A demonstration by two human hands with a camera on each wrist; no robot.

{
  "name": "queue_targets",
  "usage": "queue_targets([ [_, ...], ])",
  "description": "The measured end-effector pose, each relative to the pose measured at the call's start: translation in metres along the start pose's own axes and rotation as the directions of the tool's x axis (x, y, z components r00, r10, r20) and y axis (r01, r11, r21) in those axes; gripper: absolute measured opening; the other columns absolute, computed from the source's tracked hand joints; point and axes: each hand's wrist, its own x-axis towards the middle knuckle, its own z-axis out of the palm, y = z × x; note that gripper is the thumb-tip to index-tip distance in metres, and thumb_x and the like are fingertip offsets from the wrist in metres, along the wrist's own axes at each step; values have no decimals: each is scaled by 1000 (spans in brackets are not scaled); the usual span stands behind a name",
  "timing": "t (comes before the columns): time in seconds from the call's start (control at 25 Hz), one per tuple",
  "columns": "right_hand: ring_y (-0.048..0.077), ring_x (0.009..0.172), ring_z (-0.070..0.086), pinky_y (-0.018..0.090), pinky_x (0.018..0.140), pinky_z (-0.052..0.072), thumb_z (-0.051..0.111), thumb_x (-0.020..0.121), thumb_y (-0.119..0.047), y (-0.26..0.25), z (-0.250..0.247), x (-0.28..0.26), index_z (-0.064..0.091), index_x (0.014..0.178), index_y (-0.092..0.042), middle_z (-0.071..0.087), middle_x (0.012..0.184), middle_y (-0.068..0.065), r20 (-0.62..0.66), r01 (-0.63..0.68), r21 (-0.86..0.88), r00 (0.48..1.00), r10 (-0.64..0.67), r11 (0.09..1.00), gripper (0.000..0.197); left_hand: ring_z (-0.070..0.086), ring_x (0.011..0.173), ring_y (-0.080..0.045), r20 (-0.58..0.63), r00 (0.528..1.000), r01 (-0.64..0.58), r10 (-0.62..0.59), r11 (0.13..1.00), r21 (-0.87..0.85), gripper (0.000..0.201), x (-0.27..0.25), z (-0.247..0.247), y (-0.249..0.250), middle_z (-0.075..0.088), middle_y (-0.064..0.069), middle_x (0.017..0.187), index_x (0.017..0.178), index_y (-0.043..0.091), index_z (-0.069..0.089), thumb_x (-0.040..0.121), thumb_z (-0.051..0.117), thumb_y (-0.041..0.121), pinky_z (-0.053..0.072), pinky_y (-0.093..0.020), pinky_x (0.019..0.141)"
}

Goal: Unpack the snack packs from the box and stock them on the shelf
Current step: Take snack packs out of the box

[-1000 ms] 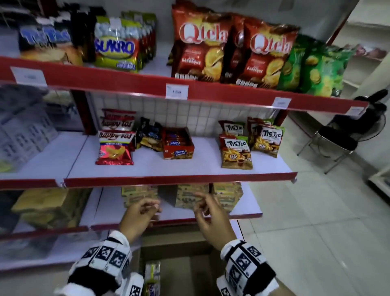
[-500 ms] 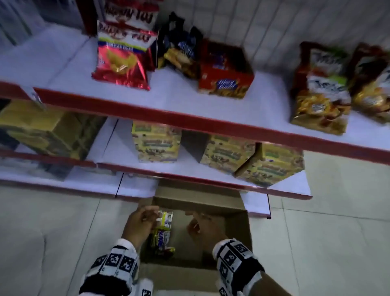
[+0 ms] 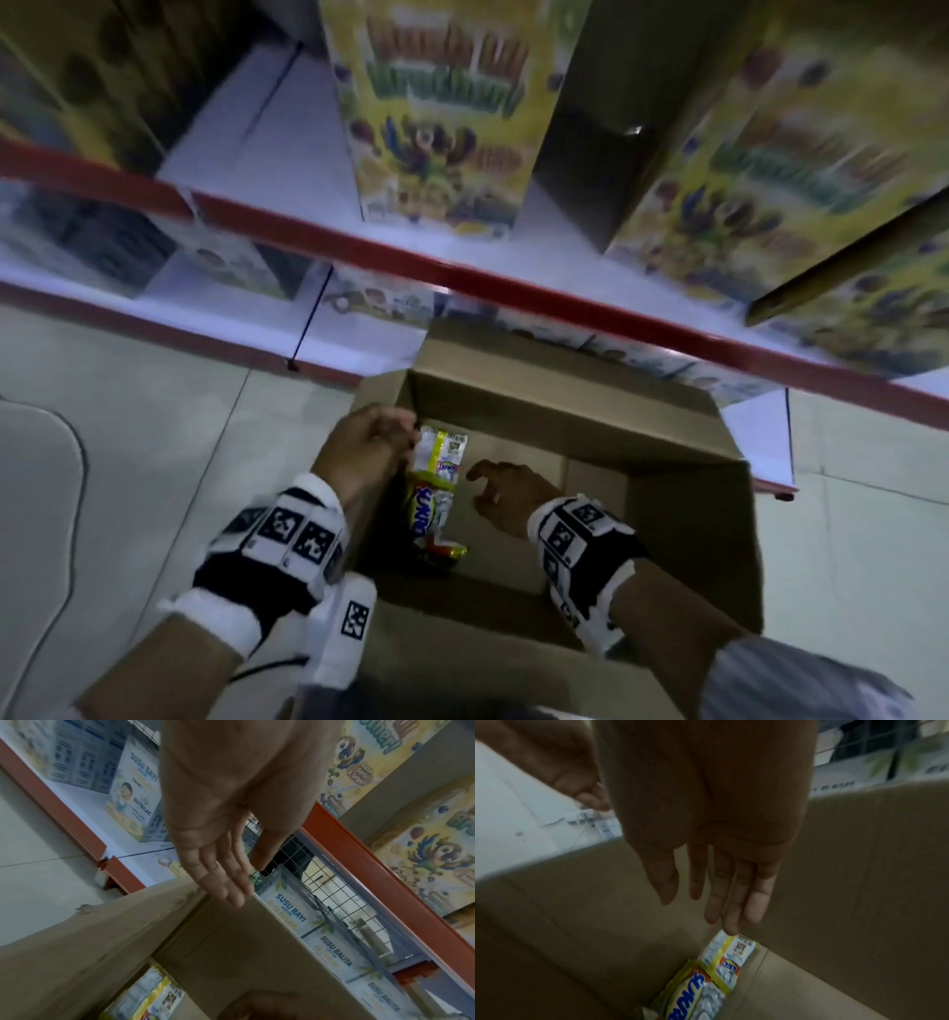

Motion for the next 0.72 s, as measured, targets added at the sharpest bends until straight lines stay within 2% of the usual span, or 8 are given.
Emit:
queue_targets([
  [0.08, 28, 121, 50, 34, 96, 42, 49, 96, -35, 14, 23, 36, 37, 141, -22, 49, 137, 9, 77, 42, -117, 996, -33, 992, 49, 63, 49, -12, 36, 999, -8, 8, 1000, -5, 16, 24, -3, -13, 62, -10, 76, 87, 4, 58, 91, 52, -10, 50, -16, 48],
  [0.16, 28, 121, 50, 33, 93, 42, 53, 94, -39, 21, 39, 65, 36, 143, -21, 47, 137, 9, 163, 101, -225, 985, -65, 969, 54, 63, 45, -5, 95, 995, 5, -6, 1000, 5, 19, 40, -8, -17, 62, -13, 79, 84, 7, 55, 93, 49, -8, 50, -13, 48],
  [0.32, 28, 131, 43, 32, 104, 37, 49, 97, -34, 26, 90, 120, 35, 144, -8, 40, 147, 12, 279, 148, -411, 960, -31, 900, 56, 70, 63, -19, 256, 965, 22, -48, 994, 105, 12, 64, -21, -19, 69, -21, 91, 90, 4, 54, 98, 45, 3, 56, -22, 55],
  [0.4, 28, 135, 37, 27, 108, 29, 39, 102, -18, 25, 120, 138, 34, 143, 0, 35, 149, 16, 330, 163, -414, 944, -19, 895, 45, 73, 67, -23, 311, 950, -37, -24, 981, 189, 14, 70, -26, -17, 73, -20, 85, 95, 3, 55, 98, 47, 14, 59, -25, 59],
  [0.48, 22, 127, 45, 21, 104, 33, 34, 102, -11, 22, 137, 150, 42, 135, 4, 42, 139, 23, 348, 154, -416, 937, 0, 896, 37, 74, 66, -23, 325, 946, -84, 1, 967, 242, 22, 74, -26, -15, 74, -19, 75, 93, 3, 55, 99, 46, 21, 60, -27, 60],
  [0.56, 17, 89, 52, 14, 77, 41, 39, 100, -9, 15, 134, 151, 55, 105, 6, 51, 105, 26, 278, 148, -407, 960, -31, 901, 22, 73, 64, -23, 324, 945, -141, 48, 952, 271, 28, 77, -24, -18, 73, -18, 71, 89, 1, 54, 99, 45, 26, 60, -27, 57],
  [0.6, 18, 78, 47, 19, 67, 38, 45, 98, -10, 14, 123, 148, 56, 98, -2, 53, 96, 22, 223, 175, -386, 970, -92, 906, 14, 73, 64, -23, 320, 944, -168, 75, 946, 276, 30, 78, -23, -20, 73, -19, 71, 90, 0, 54, 99, 46, 27, 60, -27, 55],
  [0.72, 18, 72, 49, 26, 63, 38, 58, 91, -12, 10, 71, 118, 59, 101, -11, 60, 93, 16, 6, 268, -184, 963, -271, 946, 10, 72, 58, -22, 299, 941, -250, 157, 918, 307, 32, 72, -19, -25, 73, -20, 72, 96, -3, 55, 98, 48, 28, 58, -23, 50],
])
